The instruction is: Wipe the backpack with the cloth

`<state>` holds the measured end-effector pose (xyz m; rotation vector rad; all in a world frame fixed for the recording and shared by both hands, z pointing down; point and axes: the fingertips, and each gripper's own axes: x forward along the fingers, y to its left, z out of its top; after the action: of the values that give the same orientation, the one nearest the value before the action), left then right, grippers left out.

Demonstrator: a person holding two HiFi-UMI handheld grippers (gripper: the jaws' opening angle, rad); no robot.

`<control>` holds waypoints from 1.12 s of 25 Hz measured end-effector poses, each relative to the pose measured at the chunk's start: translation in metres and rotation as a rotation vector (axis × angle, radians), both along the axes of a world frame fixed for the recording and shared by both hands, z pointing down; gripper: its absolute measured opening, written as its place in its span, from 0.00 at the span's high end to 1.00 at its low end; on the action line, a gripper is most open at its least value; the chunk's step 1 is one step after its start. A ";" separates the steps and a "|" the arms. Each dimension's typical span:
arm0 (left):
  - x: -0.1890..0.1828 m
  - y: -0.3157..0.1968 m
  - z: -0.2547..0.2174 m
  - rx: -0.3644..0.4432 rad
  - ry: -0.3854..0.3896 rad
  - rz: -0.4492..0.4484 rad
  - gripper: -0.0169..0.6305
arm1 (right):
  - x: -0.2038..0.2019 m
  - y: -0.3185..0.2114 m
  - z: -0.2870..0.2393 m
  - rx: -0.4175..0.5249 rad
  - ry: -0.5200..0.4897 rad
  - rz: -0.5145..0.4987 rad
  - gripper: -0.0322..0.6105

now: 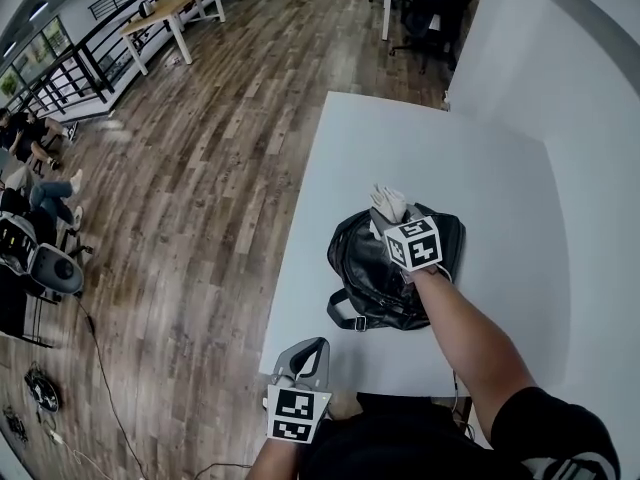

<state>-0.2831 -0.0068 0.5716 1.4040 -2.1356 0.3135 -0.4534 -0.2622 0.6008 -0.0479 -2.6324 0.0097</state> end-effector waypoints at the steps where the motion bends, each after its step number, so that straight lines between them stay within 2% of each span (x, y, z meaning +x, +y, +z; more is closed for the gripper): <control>1: 0.000 -0.002 0.000 0.001 0.002 0.007 0.96 | 0.002 -0.003 -0.002 0.002 -0.001 0.006 0.80; 28: 0.011 -0.050 -0.010 0.035 -0.001 0.198 0.96 | 0.081 -0.089 -0.057 0.055 -0.066 0.215 0.80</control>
<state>-0.2721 -0.0571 0.5615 1.6393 -2.0150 0.3539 -0.3724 -0.3514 0.5438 0.2571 -2.6893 0.0093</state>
